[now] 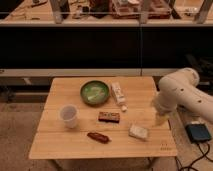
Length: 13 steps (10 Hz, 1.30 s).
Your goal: Place the pepper in the ceramic bowl
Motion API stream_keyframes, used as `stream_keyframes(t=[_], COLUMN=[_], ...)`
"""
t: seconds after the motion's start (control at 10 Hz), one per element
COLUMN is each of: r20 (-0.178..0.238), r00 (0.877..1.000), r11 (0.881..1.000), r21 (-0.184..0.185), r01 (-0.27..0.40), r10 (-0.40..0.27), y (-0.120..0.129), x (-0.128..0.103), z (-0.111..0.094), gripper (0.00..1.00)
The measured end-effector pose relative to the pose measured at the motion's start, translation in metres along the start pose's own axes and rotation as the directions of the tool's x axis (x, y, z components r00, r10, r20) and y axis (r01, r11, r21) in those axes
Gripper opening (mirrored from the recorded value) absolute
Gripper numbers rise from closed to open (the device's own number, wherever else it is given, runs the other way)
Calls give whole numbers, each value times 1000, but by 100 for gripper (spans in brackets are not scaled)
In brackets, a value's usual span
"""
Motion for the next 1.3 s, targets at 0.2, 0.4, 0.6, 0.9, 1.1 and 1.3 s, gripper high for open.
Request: stream_keyframes(t=[0.2, 0.4, 0.6, 0.9, 1.1, 1.3], r20=[77, 166, 240, 305, 361, 417], r00=[992, 975, 956, 943, 925, 895], r11=[995, 989, 984, 985, 982, 976], r21=[16, 7, -12, -69, -93, -74], r01=[99, 151, 177, 159, 165, 206], r10=[-100, -150, -169, -131, -121, -157], y=[17, 33, 44, 56, 65, 69], x=[-57, -98, -128, -148, -164, -180], z=[24, 45, 63, 87, 100, 108], gripper=[65, 65, 65, 65, 65, 65])
